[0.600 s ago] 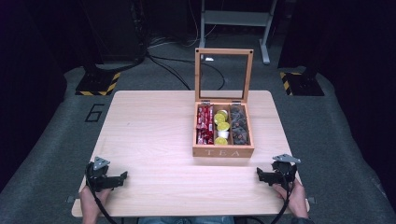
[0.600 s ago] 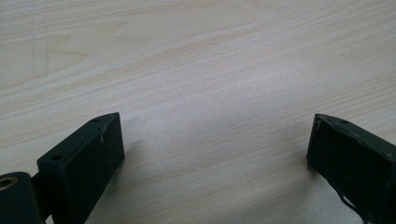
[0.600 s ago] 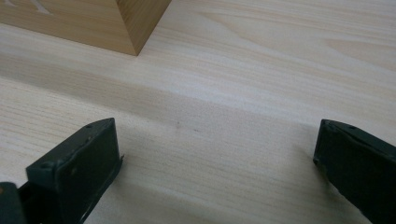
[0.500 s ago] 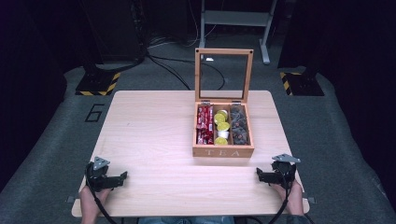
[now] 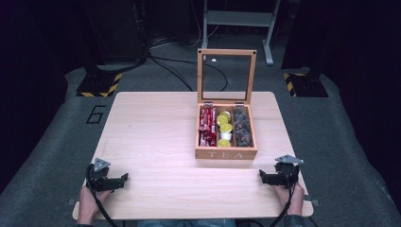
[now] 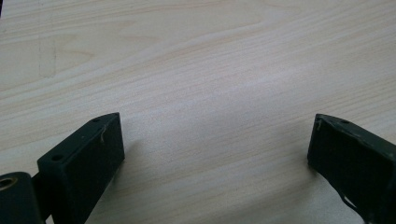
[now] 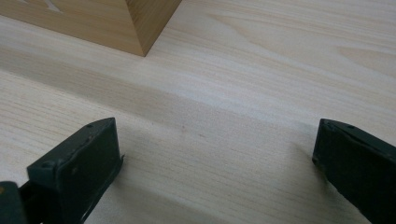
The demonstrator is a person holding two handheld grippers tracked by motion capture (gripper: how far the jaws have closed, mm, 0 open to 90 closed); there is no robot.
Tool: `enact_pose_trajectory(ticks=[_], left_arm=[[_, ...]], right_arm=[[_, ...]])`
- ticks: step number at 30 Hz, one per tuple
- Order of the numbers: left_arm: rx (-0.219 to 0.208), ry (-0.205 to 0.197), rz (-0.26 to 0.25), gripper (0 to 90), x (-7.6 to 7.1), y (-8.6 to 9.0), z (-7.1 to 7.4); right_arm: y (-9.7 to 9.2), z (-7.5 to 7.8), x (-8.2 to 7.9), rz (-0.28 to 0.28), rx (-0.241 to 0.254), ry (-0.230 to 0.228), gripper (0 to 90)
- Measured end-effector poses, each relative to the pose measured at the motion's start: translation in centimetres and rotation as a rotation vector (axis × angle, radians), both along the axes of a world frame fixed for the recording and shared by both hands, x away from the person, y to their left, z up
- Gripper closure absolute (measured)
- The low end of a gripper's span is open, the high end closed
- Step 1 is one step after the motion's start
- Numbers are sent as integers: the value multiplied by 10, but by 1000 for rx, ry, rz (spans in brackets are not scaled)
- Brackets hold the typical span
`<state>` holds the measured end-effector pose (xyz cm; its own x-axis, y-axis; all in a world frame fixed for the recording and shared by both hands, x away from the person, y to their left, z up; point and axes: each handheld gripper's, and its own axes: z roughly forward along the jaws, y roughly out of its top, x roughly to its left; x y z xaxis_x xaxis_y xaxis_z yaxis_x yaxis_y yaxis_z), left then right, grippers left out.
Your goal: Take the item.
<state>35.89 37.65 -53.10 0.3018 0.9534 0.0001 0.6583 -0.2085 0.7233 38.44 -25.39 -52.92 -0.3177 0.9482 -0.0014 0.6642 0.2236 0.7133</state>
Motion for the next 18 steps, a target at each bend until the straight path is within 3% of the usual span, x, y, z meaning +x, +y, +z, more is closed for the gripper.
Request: enact_pose_trajectory(ticks=[4,9,18], left_arm=[[0,22,-6,21,2,-1,2],[-30,35,-32,29,5,-1,5],[-36,9,-63,44,7,-13,21]], right_arm=[[1,0,1,-3,1,-5,0],[1,0,1,5,4,0,0],[1,0,1,6,6,2,0]])
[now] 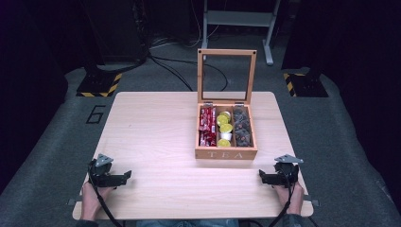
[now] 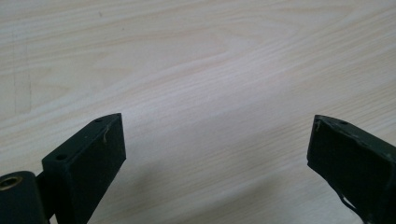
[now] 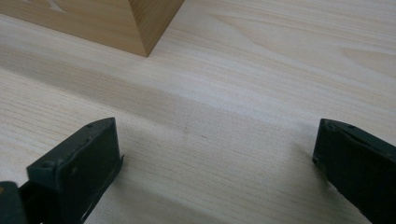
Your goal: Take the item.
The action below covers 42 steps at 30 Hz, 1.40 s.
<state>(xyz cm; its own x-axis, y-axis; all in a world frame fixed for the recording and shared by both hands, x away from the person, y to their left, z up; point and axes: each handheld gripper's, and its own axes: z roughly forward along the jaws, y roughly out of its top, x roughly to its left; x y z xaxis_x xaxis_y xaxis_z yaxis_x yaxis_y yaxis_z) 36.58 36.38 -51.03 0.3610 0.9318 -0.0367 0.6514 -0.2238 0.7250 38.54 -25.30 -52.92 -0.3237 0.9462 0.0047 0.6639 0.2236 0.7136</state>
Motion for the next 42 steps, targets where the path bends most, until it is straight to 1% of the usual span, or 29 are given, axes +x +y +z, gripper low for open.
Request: enact_pose_trajectory(ticks=[2,3,5,8,11,14,18,22,23,24,26,28,31,34,36,41,42], left_arm=[[2,-9,-9,47,2,-4,5],[5,-7,-19,52,2,-5,7],[-1,-21,-23,54,4,-9,11],[-3,-23,-31,55,6,-13,14],[4,-29,-49,60,9,-20,19],[4,-26,-59,63,12,-24,20],[6,-27,-81,66,16,-31,27],[7,-43,-92,68,20,-36,33],[10,-39,-99,70,21,-37,35],[12,-48,-101,71,21,-39,36],[11,-45,-105,72,22,-40,38],[15,-51,-116,75,24,-42,41],[6,-63,-122,76,27,-46,45],[2,-65,-138,76,30,-50,49],[4,-75,-141,77,31,-53,51],[1,-74,-160,79,34,-59,57],[-1,-79,-162,79,35,-61,58]], right_arm=[[0,0,0,1,0,0,0],[0,0,0,1,1,-2,0],[0,0,0,1,2,-3,0],[0,0,0,1,2,-3,0],[0,0,0,2,1,-2,0],[0,0,0,2,-1,0,0],[0,0,0,2,0,-2,0],[0,0,0,2,0,0,0],[0,0,0,3,0,-2,0],[0,0,0,2,-1,-1,0],[0,0,0,2,0,-2,0],[0,0,0,2,0,-2,0],[0,0,0,3,1,-4,0],[0,0,0,3,1,-3,0],[0,0,0,4,1,-3,1],[0,0,0,4,1,-3,1],[0,0,0,4,1,-3,1]])
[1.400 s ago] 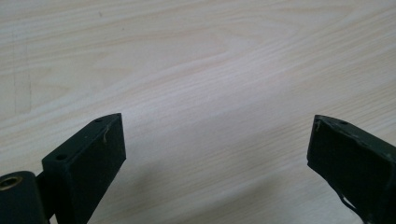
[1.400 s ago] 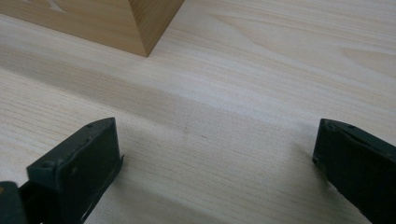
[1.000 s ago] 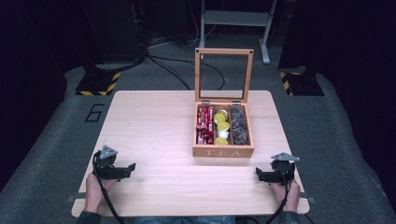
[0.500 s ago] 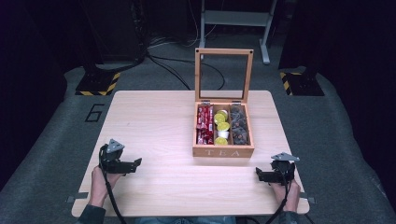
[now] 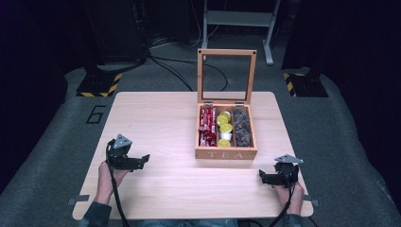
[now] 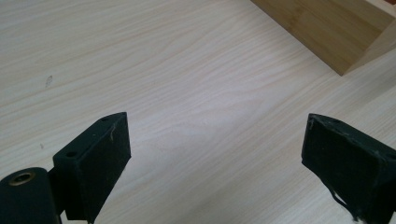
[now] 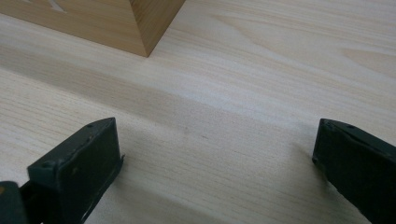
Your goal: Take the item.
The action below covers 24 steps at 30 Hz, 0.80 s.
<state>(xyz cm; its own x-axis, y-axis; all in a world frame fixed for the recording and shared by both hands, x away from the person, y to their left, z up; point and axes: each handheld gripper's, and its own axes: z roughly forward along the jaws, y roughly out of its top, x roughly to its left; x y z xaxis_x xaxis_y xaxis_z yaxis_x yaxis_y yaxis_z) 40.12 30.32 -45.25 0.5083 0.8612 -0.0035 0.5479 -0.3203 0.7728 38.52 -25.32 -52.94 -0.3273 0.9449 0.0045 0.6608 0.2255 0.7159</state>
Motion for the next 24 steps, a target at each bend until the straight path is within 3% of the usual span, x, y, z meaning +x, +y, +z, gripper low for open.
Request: enact_pose_trajectory(ticks=[24], left_arm=[[20,-8,-81,91,18,-26,18]], right_arm=[[0,0,0,5,-1,0,4]])
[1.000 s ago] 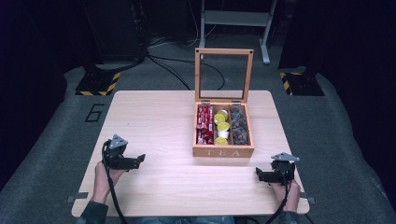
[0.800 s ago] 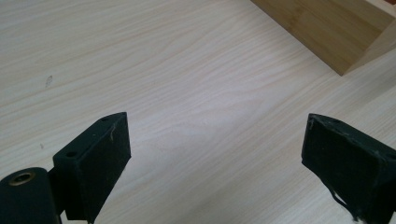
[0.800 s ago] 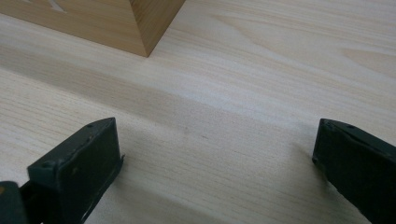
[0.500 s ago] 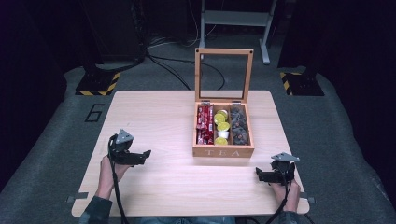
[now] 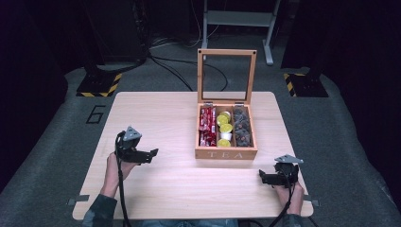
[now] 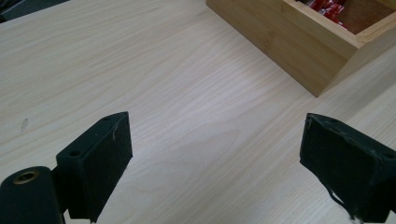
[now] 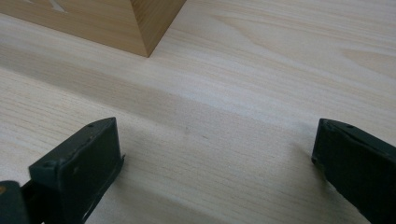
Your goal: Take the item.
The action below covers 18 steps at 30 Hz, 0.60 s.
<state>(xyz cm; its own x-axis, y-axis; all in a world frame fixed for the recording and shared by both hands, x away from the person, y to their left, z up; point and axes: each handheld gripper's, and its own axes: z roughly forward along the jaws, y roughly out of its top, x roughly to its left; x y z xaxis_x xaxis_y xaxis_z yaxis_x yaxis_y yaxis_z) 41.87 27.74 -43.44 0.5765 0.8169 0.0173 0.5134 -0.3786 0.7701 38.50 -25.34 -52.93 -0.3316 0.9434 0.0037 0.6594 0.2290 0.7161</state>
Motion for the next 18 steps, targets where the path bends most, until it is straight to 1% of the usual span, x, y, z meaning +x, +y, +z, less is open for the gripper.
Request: enact_pose_trajectory(ticks=[4,5,6,7,11,12,14,15,17,18], left_arm=[[5,-5,-10,93,2,-3,3],[3,-9,-14,93,3,-6,5],[11,-9,-21,93,4,-7,6],[7,-12,-23,93,4,-9,6],[14,-9,-34,93,7,-15,8],[22,-8,-39,94,8,-15,9],[15,-13,-38,96,9,-18,9],[28,-13,-45,97,9,-19,11],[18,-18,-47,99,10,-22,11],[24,-19,-50,102,11,-23,12]], right_arm=[[0,0,0,2,-3,-1,4],[0,0,0,-1,1,0,4],[-1,0,0,5,-6,-1,4],[0,0,0,1,0,0,4],[0,0,0,-1,1,0,4],[0,0,0,2,-3,-1,4],[0,0,0,0,1,0,4],[0,0,0,1,0,0,4],[0,0,0,2,-3,-1,4],[0,0,0,1,0,0,4]])
